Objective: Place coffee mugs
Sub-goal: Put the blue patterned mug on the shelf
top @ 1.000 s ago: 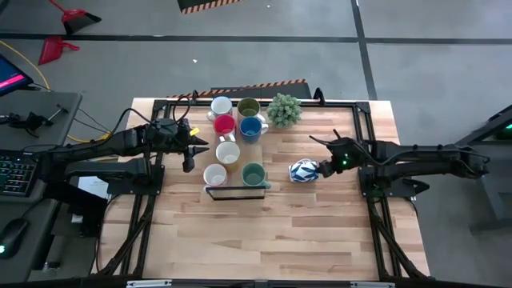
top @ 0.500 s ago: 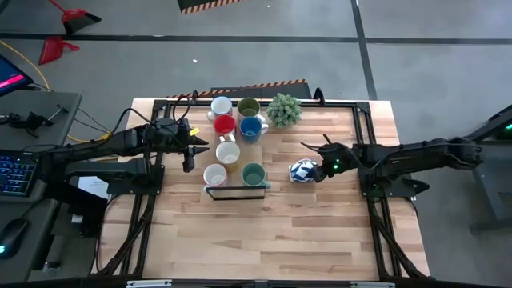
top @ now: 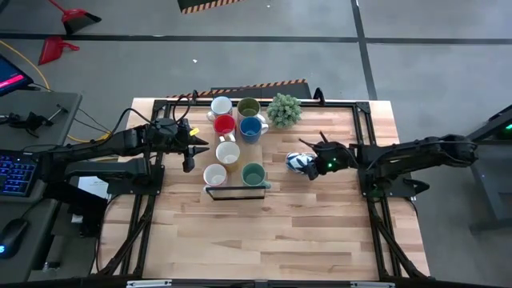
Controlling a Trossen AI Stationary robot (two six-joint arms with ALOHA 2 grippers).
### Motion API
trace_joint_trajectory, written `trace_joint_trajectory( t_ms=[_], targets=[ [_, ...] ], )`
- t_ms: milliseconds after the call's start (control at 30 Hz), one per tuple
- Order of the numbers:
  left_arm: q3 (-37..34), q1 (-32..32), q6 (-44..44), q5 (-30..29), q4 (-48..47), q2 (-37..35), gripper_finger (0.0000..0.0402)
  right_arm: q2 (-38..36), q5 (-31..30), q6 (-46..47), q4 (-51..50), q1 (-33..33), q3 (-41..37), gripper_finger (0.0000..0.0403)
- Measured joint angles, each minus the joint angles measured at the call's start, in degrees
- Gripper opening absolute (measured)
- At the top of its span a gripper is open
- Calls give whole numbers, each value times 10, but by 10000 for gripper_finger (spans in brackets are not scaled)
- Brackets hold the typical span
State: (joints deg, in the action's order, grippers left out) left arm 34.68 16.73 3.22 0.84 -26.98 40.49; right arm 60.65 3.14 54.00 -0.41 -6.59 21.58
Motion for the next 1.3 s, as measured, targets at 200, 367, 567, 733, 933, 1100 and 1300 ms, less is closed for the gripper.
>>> trace_joint_trajectory(
  t_ms=[200,367,567,733,933,1100,1300],
  targets=[
    [0,0,0,0,-1,0,78,-13,28,-1,-14,-2,37,3],
    [0,0,6,0,-2,0,78,-37,-6,-53,-166,-11,143,2],
    [0,0,19,0,-2,0,78,-32,-64,-104,-414,-28,343,1],
    [0,0,20,0,-2,0,78,6,-99,-120,-544,-40,484,1],
    [0,0,39,0,-2,0,78,94,-83,-155,-628,-67,608,0],
    [0,0,50,0,-2,0,78,189,-39,-194,-695,-94,709,0],
    [0,-1,101,0,11,-20,78,292,-29,-230,-752,-90,815,0]
  ],
)
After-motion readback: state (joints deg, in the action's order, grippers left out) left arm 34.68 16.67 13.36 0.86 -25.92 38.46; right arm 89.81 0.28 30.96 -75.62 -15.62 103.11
